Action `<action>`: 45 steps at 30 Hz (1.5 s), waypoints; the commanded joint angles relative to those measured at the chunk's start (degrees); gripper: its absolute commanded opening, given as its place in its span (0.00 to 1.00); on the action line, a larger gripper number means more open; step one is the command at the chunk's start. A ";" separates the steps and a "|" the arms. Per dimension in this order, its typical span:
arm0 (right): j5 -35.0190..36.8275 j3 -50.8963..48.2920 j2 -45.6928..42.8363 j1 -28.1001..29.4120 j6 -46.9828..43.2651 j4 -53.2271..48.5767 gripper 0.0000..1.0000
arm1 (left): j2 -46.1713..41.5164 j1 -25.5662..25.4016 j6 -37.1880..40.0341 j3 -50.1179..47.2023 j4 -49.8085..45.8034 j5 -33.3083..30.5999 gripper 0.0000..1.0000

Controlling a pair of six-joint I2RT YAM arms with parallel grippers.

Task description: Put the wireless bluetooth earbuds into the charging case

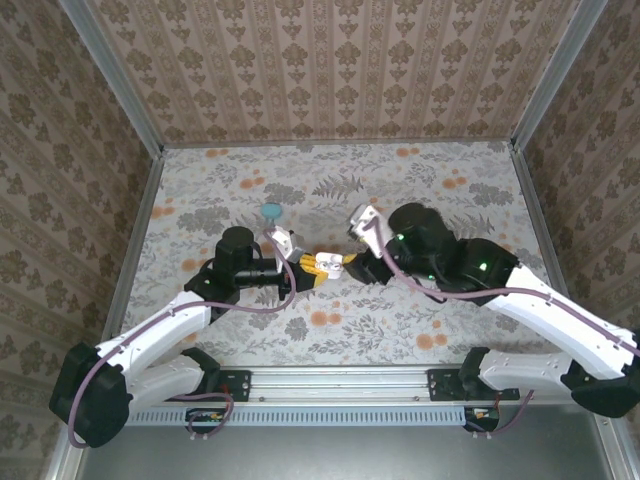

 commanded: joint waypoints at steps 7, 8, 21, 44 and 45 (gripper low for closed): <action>-22.91 -3.80 3.26 -12.65 21.44 9.43 0.59 | -2.05 0.06 -0.42 0.60 3.42 1.86 0.00; -25.17 -4.55 3.80 -13.75 23.42 11.26 0.59 | -2.60 0.06 -0.24 0.38 3.55 1.80 0.00; -44.09 -12.75 9.87 -17.87 40.90 29.93 0.62 | -3.31 -0.10 -0.16 -0.69 5.63 2.32 0.00; -53.01 -11.66 11.04 -17.79 39.90 27.74 0.61 | -0.49 -0.11 -1.81 1.28 5.31 2.42 0.00; -53.04 -11.62 10.85 -17.78 39.60 27.20 0.60 | -0.46 -0.12 -1.89 1.19 5.39 2.46 0.00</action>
